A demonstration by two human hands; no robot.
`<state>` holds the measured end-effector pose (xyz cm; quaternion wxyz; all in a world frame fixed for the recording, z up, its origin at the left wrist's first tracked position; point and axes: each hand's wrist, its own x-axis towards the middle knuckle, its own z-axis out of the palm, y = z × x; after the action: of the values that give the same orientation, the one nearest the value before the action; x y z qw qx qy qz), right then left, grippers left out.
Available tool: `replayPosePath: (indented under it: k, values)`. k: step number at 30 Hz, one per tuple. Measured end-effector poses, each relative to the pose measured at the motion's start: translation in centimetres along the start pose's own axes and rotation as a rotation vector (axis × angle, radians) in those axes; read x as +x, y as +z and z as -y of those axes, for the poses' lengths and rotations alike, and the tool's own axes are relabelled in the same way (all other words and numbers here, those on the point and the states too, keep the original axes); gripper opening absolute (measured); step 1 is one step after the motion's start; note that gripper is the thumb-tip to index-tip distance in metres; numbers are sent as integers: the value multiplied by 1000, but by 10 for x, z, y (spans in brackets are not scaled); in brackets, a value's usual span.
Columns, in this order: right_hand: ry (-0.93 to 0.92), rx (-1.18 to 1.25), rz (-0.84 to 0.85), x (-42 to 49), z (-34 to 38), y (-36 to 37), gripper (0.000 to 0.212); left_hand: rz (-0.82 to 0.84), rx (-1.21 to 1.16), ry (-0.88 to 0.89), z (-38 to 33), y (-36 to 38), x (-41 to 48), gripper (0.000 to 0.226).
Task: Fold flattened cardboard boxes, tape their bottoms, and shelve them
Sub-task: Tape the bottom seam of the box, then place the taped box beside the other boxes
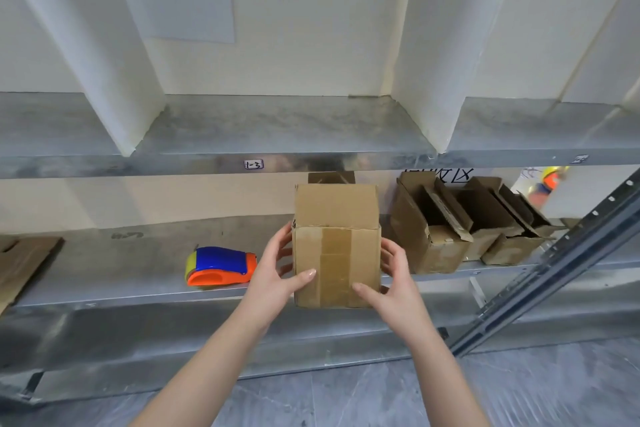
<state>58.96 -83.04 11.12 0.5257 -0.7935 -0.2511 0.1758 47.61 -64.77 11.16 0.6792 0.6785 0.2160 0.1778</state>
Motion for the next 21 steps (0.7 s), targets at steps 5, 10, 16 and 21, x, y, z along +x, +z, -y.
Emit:
replayPosePath:
  k: [5,10,16,21]
  values:
    - [62,-50,14,21,-34,30,90,-9,37,-56,30,-6,19,75]
    - [148,37,42,42,-69,46,90,-9,55,-109,63,-12,35,69]
    - [209,74,-3,61,-98,67,112,119,224,-117,110,-18,48,79]
    - [183,109,-88,70,-110,74,101,209,550,-40,102,-38,60,100]
